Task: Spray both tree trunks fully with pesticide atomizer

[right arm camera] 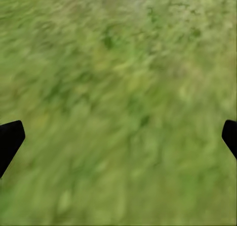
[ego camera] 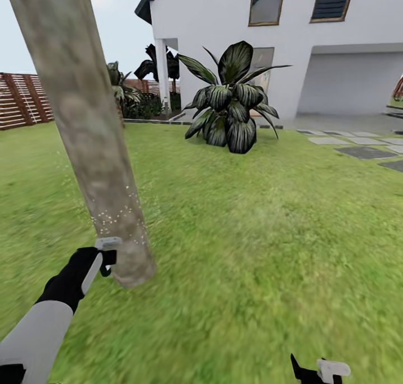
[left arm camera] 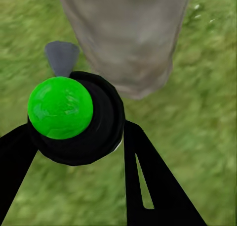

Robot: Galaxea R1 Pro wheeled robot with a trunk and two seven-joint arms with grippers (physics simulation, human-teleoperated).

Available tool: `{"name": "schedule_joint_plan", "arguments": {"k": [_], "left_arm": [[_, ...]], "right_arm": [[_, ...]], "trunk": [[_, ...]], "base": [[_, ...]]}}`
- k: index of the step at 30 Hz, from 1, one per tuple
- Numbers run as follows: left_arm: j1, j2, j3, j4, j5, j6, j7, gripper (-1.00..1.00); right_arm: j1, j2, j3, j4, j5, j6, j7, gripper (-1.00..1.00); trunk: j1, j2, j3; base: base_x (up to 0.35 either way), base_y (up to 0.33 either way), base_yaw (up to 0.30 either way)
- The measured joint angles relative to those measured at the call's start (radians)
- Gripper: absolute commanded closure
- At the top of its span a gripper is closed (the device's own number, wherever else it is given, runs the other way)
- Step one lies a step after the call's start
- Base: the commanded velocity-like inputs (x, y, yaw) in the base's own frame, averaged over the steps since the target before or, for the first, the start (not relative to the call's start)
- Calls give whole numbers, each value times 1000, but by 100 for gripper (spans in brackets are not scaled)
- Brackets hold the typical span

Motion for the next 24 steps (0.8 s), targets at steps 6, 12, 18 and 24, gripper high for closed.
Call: {"name": "schedule_joint_plan", "arguments": {"k": [6, 12, 18, 24], "left_arm": [[5, 4, 0, 44, -10, -2, -1, 100], [8, 2, -3, 166, -7, -148, -2, 100], [5, -60, -6, 159, -5, -149, 0, 100], [5, -55, -5, 160, -11, -150, -1, 100]], "right_arm": [[0, -1, 0, 0, 0, 1, 0, -100], [0, -1, 0, 0, 0, 1, 0, -100], [0, -1, 0, 0, 0, 1, 0, -100], [0, -1, 0, 0, 1, 1, 0, -100]], "trunk": [[0, 0, 0], [0, 0, 0], [0, 0, 0], [0, 0, 0]], "base": [[19, -14, 37], [0, 0, 0], [182, 0, 0], [282, -98, 0]]}}
